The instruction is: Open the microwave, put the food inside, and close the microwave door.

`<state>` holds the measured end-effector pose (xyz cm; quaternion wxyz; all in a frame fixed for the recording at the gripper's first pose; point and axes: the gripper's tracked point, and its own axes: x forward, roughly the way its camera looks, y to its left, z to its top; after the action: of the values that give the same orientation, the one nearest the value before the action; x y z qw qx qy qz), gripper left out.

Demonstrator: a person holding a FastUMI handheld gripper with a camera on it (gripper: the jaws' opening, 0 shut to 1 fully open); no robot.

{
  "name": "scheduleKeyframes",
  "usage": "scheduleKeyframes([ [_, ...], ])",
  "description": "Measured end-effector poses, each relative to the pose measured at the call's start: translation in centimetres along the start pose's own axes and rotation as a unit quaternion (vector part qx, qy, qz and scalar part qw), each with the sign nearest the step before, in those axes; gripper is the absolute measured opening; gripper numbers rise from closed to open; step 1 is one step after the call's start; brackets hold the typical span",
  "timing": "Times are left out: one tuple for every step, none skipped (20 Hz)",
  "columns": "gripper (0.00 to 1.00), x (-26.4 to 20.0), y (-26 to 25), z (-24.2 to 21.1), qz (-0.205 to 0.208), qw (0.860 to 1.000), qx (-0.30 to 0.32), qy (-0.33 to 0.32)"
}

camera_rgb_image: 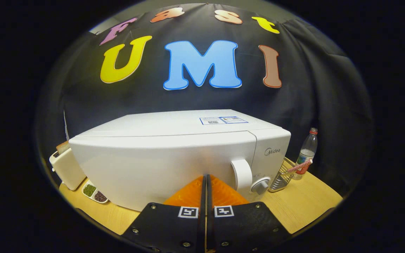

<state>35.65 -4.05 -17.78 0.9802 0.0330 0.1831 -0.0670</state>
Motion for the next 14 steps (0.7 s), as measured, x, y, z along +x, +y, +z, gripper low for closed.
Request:
scheduleKeyframes([
  [0.02,-0.4,-0.4,0.1,-0.001,1.0,0.001,0.0],
  [0.02,-0.9,-0.9,0.5,-0.003,1.0,0.0,-0.005],
  [0.02,-1.8,-1.3,1.1,-0.007,1.0,-0.001,-0.015],
  [0.02,-2.9,-1.6,1.9,-0.008,1.0,-0.003,-0.027],
  [0.02,-4.0,-1.8,2.4,-0.008,0.999,-0.005,-0.038],
  [0.02,-5.2,-1.9,2.8,-0.006,0.999,-0.009,-0.048],
  [0.02,-6.5,-1.9,3.0,-0.005,0.998,-0.012,-0.055],
  [0.02,-7.8,-1.6,3.1,0.001,0.998,-0.014,-0.06],
  [0.02,-9.1,-1.4,3.2,0.005,0.998,-0.014,-0.065],
  [0.02,-10.6,-1.1,3.3,0.01,0.997,-0.013,-0.07],
  [0.02,-12.1,-0.8,3.3,0.014,0.997,-0.009,-0.075],
  [0.02,-13.6,-0.6,3.5,0.019,0.997,-0.002,-0.081],
  [0.02,-15.2,-0.4,3.5,0.021,0.996,0.004,-0.086],
  [0.02,-16.8,-0.4,3.3,0.024,0.996,0.008,-0.087],
])
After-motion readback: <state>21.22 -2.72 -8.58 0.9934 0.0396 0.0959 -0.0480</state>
